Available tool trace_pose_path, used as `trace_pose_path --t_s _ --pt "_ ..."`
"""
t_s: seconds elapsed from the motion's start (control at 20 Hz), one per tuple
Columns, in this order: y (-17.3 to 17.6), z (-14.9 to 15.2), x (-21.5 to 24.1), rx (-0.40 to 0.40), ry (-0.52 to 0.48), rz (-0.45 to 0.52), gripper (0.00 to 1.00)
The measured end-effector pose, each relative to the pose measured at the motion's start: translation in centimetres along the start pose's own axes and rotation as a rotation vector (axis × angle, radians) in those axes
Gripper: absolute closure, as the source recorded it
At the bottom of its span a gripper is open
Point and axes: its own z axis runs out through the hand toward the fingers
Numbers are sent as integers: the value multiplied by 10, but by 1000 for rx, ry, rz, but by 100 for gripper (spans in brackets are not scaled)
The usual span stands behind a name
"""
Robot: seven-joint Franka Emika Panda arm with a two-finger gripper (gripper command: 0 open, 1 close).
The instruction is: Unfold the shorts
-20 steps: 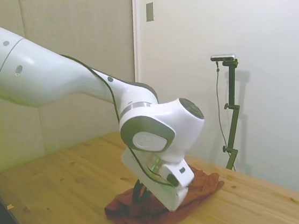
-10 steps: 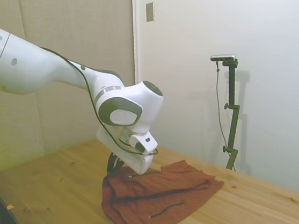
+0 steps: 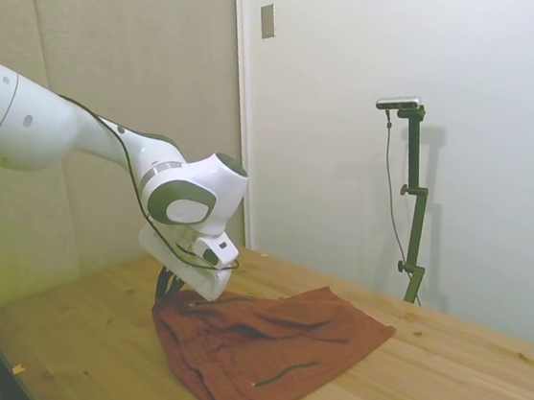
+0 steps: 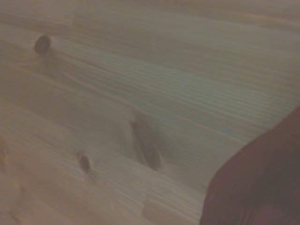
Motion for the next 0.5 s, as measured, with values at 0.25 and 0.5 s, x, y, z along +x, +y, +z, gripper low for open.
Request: trace_pose_path --t_s 0.25,0.5 --pt "-21 28 -4 -30 -30 -18 0" --pt "-29 31 -12 -31 -8 -2 0"
